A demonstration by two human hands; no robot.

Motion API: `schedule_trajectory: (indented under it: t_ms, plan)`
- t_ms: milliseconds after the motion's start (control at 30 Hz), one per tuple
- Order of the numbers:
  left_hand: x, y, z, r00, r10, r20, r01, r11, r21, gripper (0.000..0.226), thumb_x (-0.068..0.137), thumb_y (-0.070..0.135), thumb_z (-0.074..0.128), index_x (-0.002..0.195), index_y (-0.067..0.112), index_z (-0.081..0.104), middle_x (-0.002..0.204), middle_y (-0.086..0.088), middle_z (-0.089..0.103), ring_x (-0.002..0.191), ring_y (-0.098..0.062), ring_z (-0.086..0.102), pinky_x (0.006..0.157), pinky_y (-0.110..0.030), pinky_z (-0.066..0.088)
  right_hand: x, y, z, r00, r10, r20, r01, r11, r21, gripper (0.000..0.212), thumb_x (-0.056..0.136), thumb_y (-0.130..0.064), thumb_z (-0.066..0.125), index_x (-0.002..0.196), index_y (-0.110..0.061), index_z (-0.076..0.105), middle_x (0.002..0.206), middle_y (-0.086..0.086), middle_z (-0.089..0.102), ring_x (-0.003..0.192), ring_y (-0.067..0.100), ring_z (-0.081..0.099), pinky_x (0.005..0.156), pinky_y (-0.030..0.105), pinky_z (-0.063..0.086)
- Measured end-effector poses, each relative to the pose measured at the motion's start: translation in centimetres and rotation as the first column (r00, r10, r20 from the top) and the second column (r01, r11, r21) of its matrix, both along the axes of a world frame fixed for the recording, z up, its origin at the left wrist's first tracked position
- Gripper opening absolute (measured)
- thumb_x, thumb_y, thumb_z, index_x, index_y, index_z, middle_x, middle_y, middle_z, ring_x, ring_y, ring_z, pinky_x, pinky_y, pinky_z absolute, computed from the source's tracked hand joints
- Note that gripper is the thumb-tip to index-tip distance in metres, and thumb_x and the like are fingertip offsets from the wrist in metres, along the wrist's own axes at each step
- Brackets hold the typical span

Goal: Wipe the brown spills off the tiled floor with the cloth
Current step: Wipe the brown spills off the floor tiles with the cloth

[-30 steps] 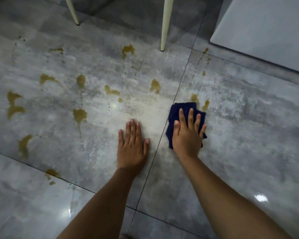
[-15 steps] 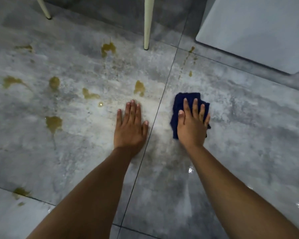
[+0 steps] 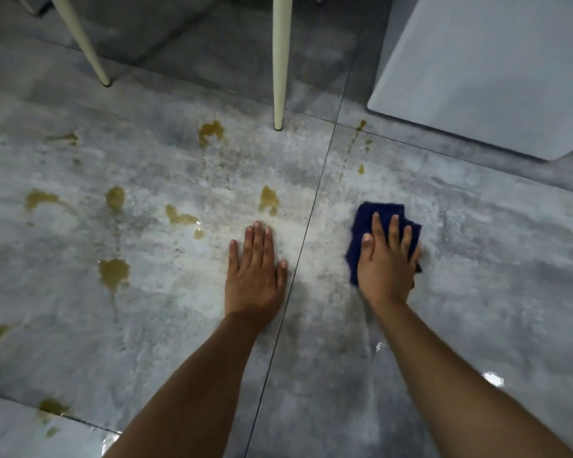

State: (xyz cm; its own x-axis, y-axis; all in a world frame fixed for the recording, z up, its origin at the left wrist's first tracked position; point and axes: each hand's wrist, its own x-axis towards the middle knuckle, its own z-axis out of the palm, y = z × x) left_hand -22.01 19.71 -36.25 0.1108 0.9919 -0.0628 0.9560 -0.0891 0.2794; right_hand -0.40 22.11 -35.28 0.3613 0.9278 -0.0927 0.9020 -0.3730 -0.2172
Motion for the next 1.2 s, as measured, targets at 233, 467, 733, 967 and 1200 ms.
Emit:
schedule_trajectory:
  t_ms: [233, 467, 733, 967, 1200]
  plan:
    - [1.4, 1.3, 0.6, 0.998, -0.064, -0.015, 0.065, 0.996, 0.054, 0.057, 0.100, 0.035, 0.017, 0.150, 0.007, 0.008, 0.158, -0.012, 0.005, 0.147, -0.023, -0.002, 0.117, -0.043, -0.005, -2.0, 1.9, 0.3, 0.986, 0.168, -0.004, -0.168, 0.984, -0.066, 0.052, 0.100, -0.047, 0.013, 0.151, -0.036, 0.013, 0.160, -0.004, 0.005, 0.147, 0.022, -0.002, 0.118, 0.047, -0.003]
    - [6.4, 6.3, 0.9, 0.993, -0.119, 0.013, 0.118, 0.993, 0.012, 0.064, 0.094, 0.041, -0.002, 0.149, 0.009, -0.009, 0.158, -0.010, -0.014, 0.144, -0.019, -0.020, 0.117, -0.039, -0.015, 1.0, -0.8, 0.0, 1.000, 0.022, 0.019, -0.020, 0.997, -0.075, 0.055, 0.098, -0.050, 0.001, 0.151, -0.037, 0.003, 0.159, -0.007, -0.003, 0.147, 0.021, -0.007, 0.117, 0.045, -0.008]
    - [10.3, 8.5, -0.2, 1.000, -0.006, 0.000, 0.006, 1.000, 0.006, 0.063, 0.094, 0.037, 0.000, 0.150, 0.008, -0.008, 0.156, -0.008, -0.018, 0.144, -0.020, -0.019, 0.117, -0.042, -0.013, 2.8, 7.4, 0.1, 0.964, 0.263, 0.025, -0.262, 0.964, -0.043, 0.055, 0.097, -0.051, 0.005, 0.150, -0.038, 0.012, 0.160, -0.005, 0.004, 0.147, 0.020, -0.002, 0.118, 0.045, -0.003]
    - [10.2, 8.4, -0.2, 1.000, 0.000, 0.016, 0.000, 1.000, -0.003, 0.062, 0.097, 0.037, 0.005, 0.150, 0.008, -0.009, 0.158, -0.008, -0.016, 0.144, -0.020, -0.021, 0.117, -0.042, -0.012, 5.1, 9.5, -0.2, 0.992, 0.117, 0.038, -0.116, 0.992, -0.041, 0.053, 0.099, -0.049, 0.012, 0.150, -0.036, 0.015, 0.160, -0.003, 0.006, 0.147, 0.023, 0.000, 0.118, 0.049, -0.001]
    - [10.3, 8.5, -0.2, 1.000, 0.002, -0.007, -0.002, 1.000, -0.006, 0.062, 0.097, 0.036, 0.003, 0.150, 0.007, -0.008, 0.159, -0.010, -0.014, 0.145, -0.022, -0.019, 0.117, -0.044, -0.010, 2.3, 13.8, 0.6, 0.908, 0.418, -0.024, -0.419, 0.907, -0.048, 0.049, 0.101, -0.046, 0.017, 0.150, -0.038, 0.016, 0.161, -0.004, 0.005, 0.147, 0.022, -0.002, 0.116, 0.047, -0.006]
